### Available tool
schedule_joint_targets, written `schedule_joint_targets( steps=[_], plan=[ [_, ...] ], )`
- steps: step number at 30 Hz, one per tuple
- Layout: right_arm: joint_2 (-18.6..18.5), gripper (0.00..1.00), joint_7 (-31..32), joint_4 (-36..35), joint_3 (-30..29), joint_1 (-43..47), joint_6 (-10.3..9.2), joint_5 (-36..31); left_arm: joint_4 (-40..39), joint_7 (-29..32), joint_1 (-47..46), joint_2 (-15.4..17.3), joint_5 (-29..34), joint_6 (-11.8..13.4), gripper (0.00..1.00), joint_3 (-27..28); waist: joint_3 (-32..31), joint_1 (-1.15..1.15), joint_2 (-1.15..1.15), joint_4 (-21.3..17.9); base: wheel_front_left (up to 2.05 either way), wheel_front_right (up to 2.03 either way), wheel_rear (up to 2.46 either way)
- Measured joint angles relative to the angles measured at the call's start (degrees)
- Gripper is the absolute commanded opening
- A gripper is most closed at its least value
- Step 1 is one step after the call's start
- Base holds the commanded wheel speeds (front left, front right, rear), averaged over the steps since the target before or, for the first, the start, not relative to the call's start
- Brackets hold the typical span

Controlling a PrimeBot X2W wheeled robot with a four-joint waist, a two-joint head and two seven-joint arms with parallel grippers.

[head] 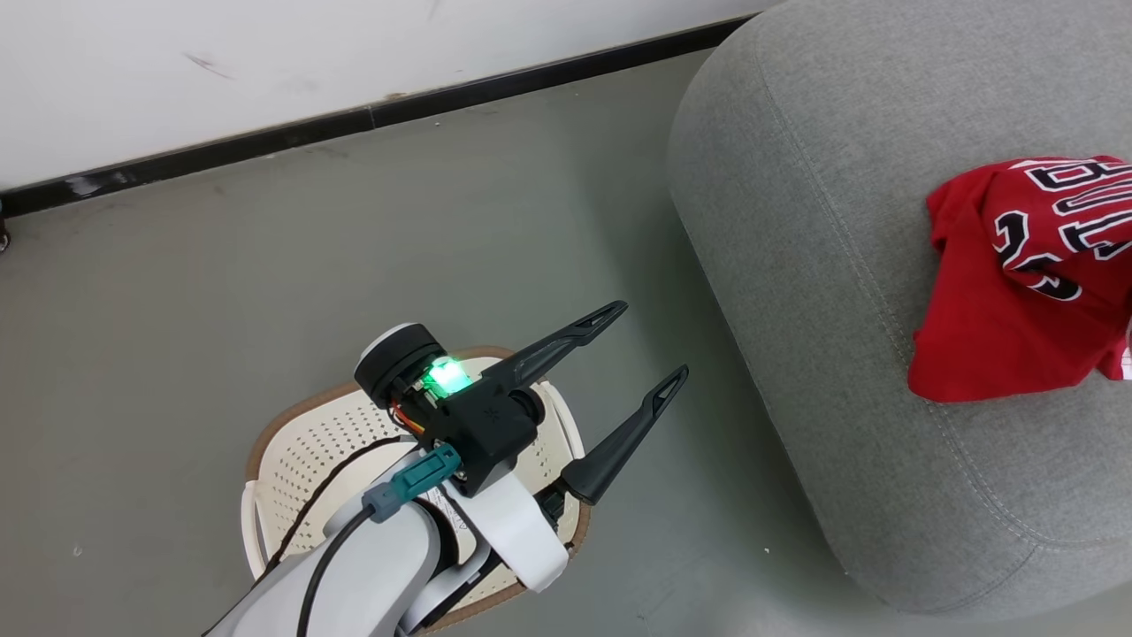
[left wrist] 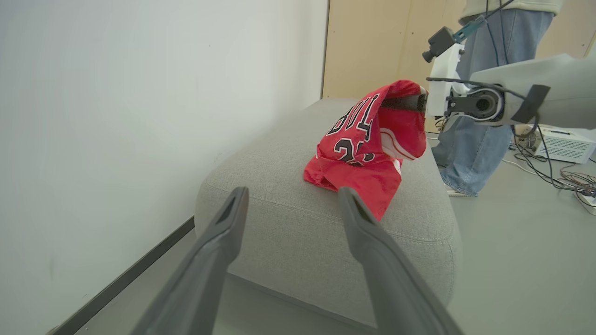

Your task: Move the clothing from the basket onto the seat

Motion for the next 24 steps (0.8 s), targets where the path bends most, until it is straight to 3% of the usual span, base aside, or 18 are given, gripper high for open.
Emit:
schedule_joint_targets(
  steps=[5, 6, 8, 10, 12, 24],
  plan=[
    [1.25, 0.0, -1.45, 0.6, 0.33, 1.03, 0.0, 0.15, 0.55, -0.05, 0.0, 0.08, 0.0, -0.07, 1.0, -0.05, -0.01, 0.0, 0.0, -0.83, 0.0, 0.0, 0.0],
    [1.37, 0.08, -1.56, 0.87, 0.37, 1.21, 0.0, 0.15, 0.73, -0.05, 0.0, 0.08, 0.0, -0.07, 1.0, -0.08, -0.05, 0.0, 0.0, -1.01, 0.0, 0.0, 0.0],
    [1.56, 0.38, -2.14, 1.27, 0.58, 1.55, 0.0, 0.14, 1.0, -0.1, 0.0, 0.02, -0.01, -0.07, 1.0, -0.13, -0.18, 0.0, 0.0, -1.35, 0.0, 0.0, 0.0],
    [1.71, 0.51, -2.55, 1.69, 0.6, 1.74, 0.0, 0.14, 1.16, -0.37, 0.01, -0.01, -0.01, -0.08, 1.0, -0.14, -0.36, 0.0, 0.0, -1.7, 0.0, 0.0, 0.0],
    [1.75, 1.0, -2.97, 1.81, 0.62, 2.15, 0.0, 0.15, 1.44, -0.65, 0.01, -0.03, -0.04, -0.08, 1.0, -0.18, -0.59, 0.0, 0.0, -2.07, 0.0, 0.0, 0.0],
    [1.88, 1.0, -3.54, 2.27, 1.82, 5.64, 0.0, 1.14, 3.16, -1.62, 0.44, -0.37, -0.63, -0.24, 1.0, -0.67, -2.45, 0.0, 0.0, -4.69, 0.0, 0.0, 0.0]
  ],
)
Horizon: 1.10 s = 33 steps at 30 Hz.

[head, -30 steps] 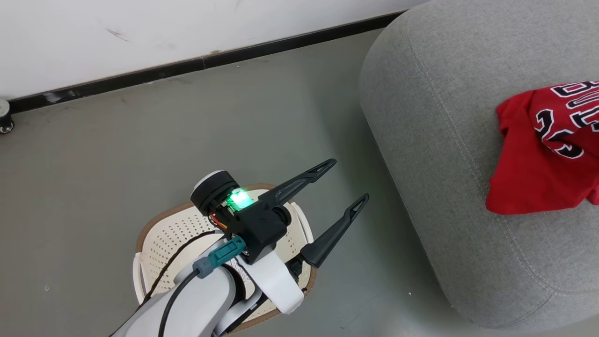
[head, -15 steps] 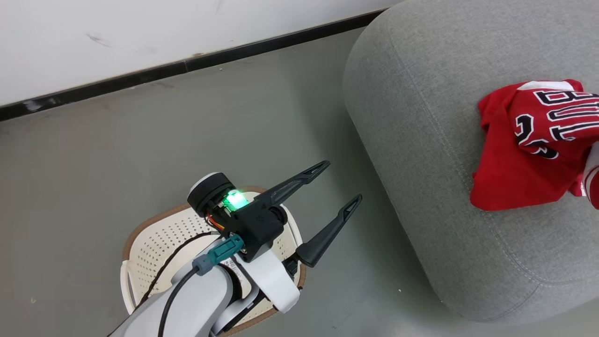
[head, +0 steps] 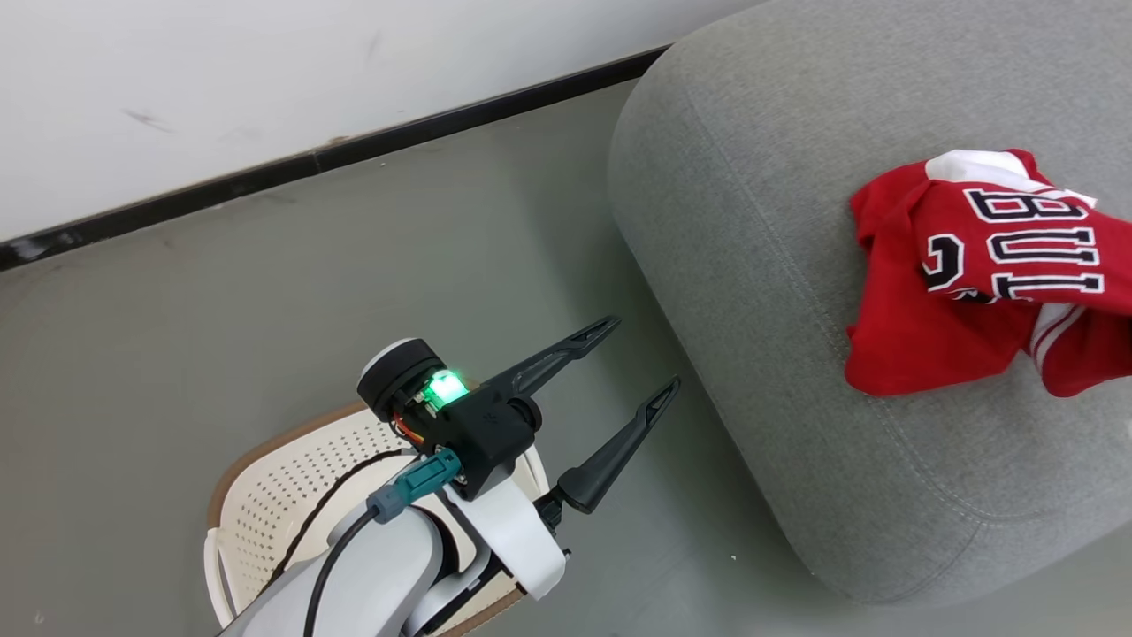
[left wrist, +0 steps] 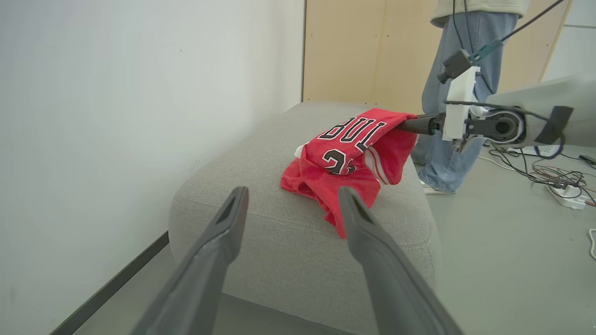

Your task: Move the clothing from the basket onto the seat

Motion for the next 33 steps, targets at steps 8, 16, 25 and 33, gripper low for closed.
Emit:
schedule_joint_targets(
  steps=[8, 16, 25, 33],
  plan=[
    [-1.53, 1.0, -1.21, -0.45, 0.08, 3.92, 0.0, 0.52, 0.64, -0.51, 0.97, -0.18, -0.52, -0.04, 1.0, -0.08, -1.11, 0.0, 0.0, -2.27, 0.0, 0.0, 0.0],
    [-3.23, 1.0, -1.98, -2.4, -0.13, 6.6, 0.0, 1.1, 0.91, -1.01, 1.0, -0.23, -0.94, -0.05, 1.0, -0.08, -1.82, 0.0, 0.0, -4.52, 0.0, 0.0, 0.0],
    [-7.75, 1.0, -2.41, -6.69, -1.51, 8.83, 0.0, 1.36, 1.45, -1.57, 2.04, -0.24, -1.1, 0.03, 1.0, 0.54, -2.62, 0.0, 0.0, -7.3, 0.0, 0.0, 0.0],
    [-9.04, 1.0, -2.69, -12.44, -1.1, 8.25, 0.0, 1.79, 1.65, -2.49, 2.42, -0.35, -1.43, 1.03, 1.0, 1.66, -3.66, 0.0, 0.0, -8.7, 0.0, 0.0, 0.0]
  ],
)
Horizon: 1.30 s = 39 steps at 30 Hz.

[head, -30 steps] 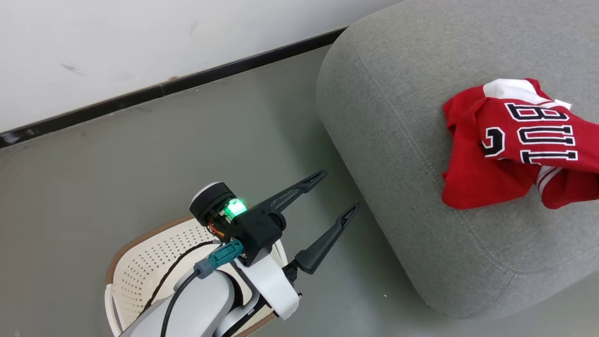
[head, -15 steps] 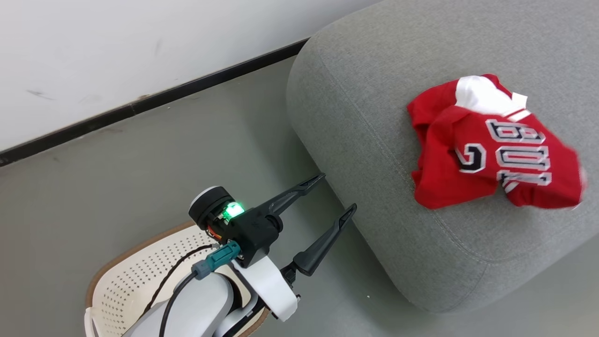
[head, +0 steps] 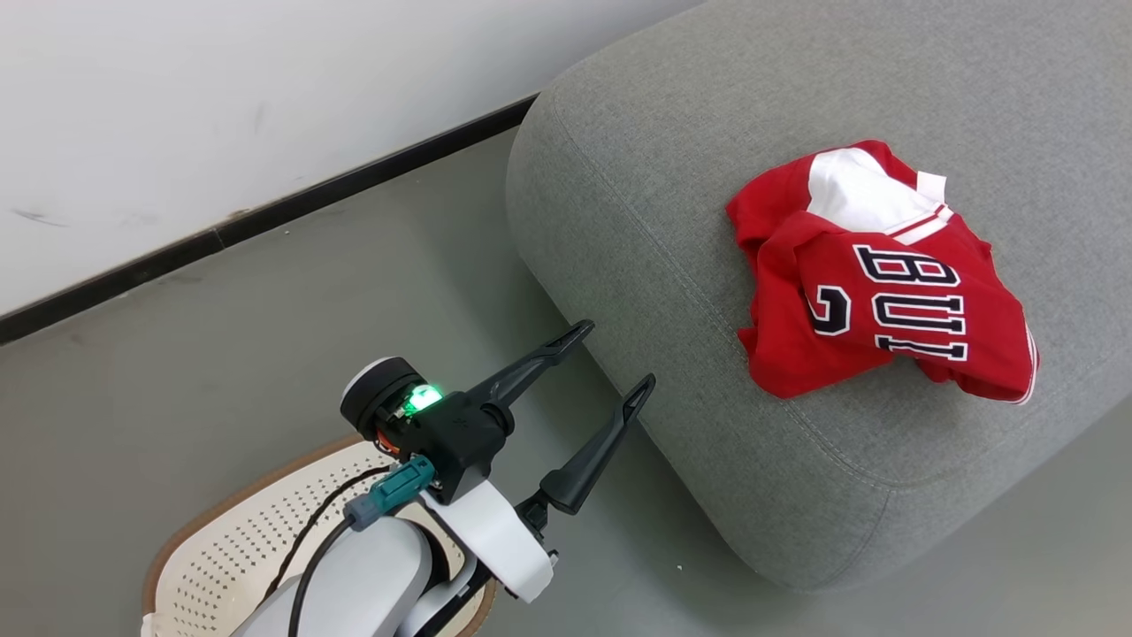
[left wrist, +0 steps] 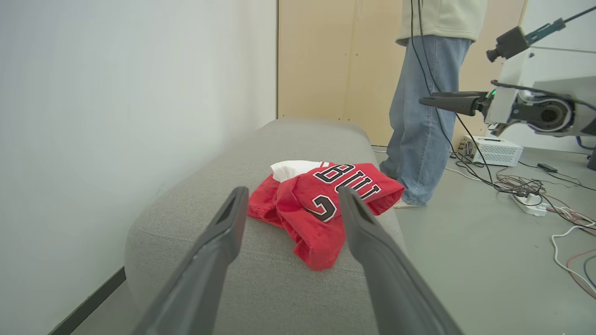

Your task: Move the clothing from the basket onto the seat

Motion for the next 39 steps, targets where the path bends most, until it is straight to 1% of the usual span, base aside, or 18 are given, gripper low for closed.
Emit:
schedule_joint_targets(
  steps=[4, 11, 18, 25, 34, 39],
  plan=[
    [0.31, 1.0, 0.63, -2.46, 1.94, -0.21, 0.0, -0.01, 0.0, -0.03, 0.76, -0.22, 0.0, 0.81, 1.0, 0.34, -0.44, 0.0, 0.0, 0.56, 0.0, 0.0, 0.0],
    [1.98, 1.0, 1.86, -6.9, 5.8, -3.61, 0.0, -0.89, -0.04, -0.52, 2.68, 0.33, 0.0, 3.54, 1.0, 2.59, -1.08, 0.0, 0.0, 2.63, 0.0, 0.0, 0.0],
    [4.15, 1.0, 2.85, -8.83, 8.98, -6.87, 0.0, -2.08, -0.33, -1.07, 5.6, 1.68, -0.07, 6.56, 1.0, 5.32, -1.73, 0.0, 0.0, 5.35, 0.0, 0.0, 0.0],
    [7.16, 1.0, 2.86, -9.9, 10.38, -9.45, 0.0, -3.6, -0.71, -1.27, 8.68, 2.09, -0.66, 9.12, 1.0, 7.97, -2.51, 0.0, 0.0, 8.55, 0.0, 0.0, 0.0],
    [11.39, 1.0, 2.7, -10.14, 12.8, -9.75, 0.0, -7.08, -0.99, -1.53, 11.77, 2.04, -1.78, 11.18, 1.0, 10.67, -3.9, 0.0, 0.0, 13.11, 0.0, 0.0, 0.0],
    [13.84, 1.0, 2.43, -10.73, 14.1, -10.1, 0.0, -9.51, -1.01, -1.6, 12.67, 2.08, -2.07, 11.71, 1.0, 11.79, -4.93, 0.0, 0.0, 15.63, 0.0, 0.0, 0.0]
  ],
)
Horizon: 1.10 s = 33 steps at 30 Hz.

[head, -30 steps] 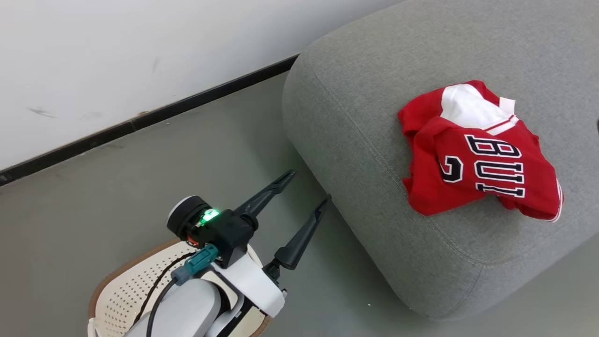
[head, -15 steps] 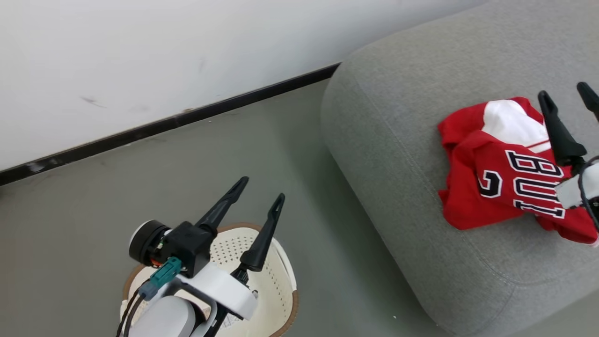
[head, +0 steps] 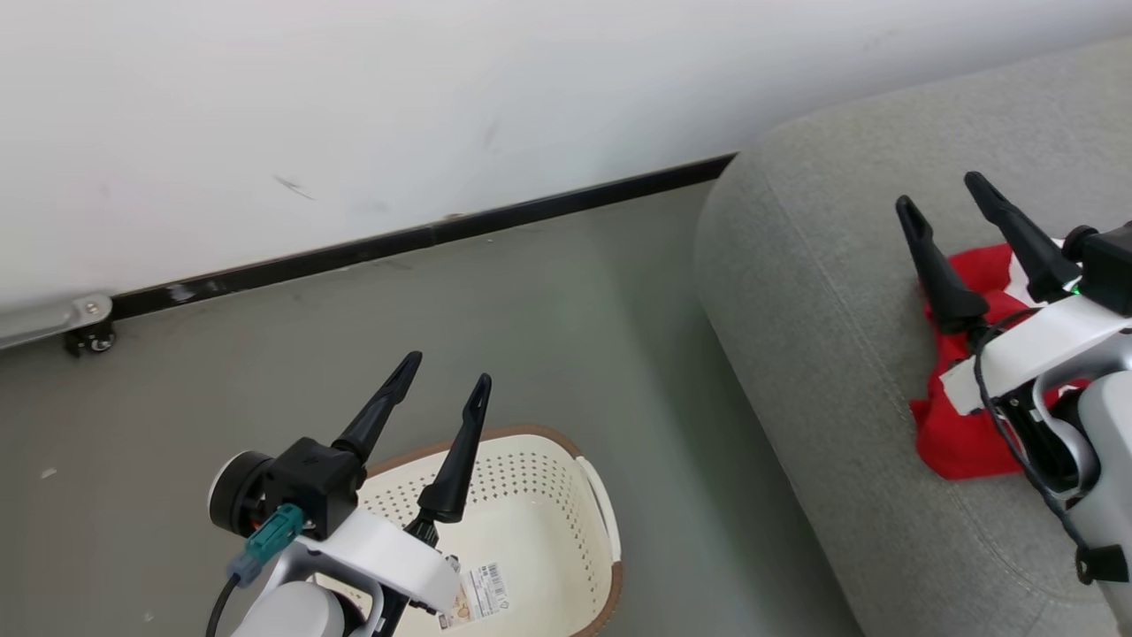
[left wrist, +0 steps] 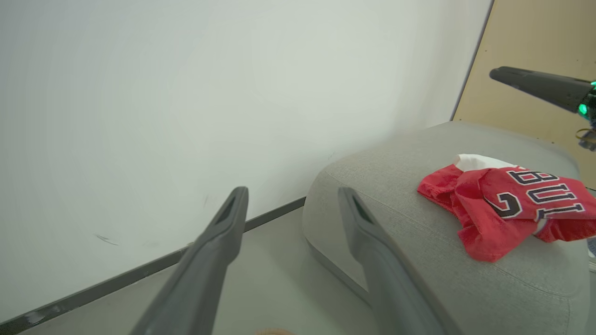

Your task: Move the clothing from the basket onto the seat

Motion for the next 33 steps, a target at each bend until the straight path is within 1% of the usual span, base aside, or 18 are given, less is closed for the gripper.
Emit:
schedule_joint_targets(
  steps=[10, 15, 29, 33],
  plan=[
    [4.89, 1.0, -0.83, -0.7, 1.32, 0.5, 0.0, -3.46, -0.92, -0.23, 2.47, -1.11, -0.43, 1.11, 1.0, 3.22, -2.32, 0.0, 0.0, 4.7, 0.0, 0.0, 0.0],
    [7.37, 1.0, -1.55, -0.56, 1.12, 3.3, 0.0, -4.31, -0.71, -0.23, 4.33, -1.74, -0.42, 2.6, 1.0, 5.21, -3.5, 0.0, 0.0, 6.86, 0.0, 0.0, 0.0],
    [12.39, 1.0, -3.03, 0.41, -3.88, 11.04, 0.0, -8.04, 1.32, -0.23, 8.67, -2.3, 0.68, 5.95, 1.0, 8.89, -6.86, 0.0, 0.0, 11.51, 0.0, 0.0, 0.0],
    [13.69, 1.0, -3.3, 0.37, -5.47, 13.32, 0.0, -9.64, 1.87, -0.23, 9.9, -2.31, 1.65, 6.26, 1.0, 9.39, -7.8, 0.0, 0.0, 12.39, 0.0, 0.0, 0.0]
  ],
)
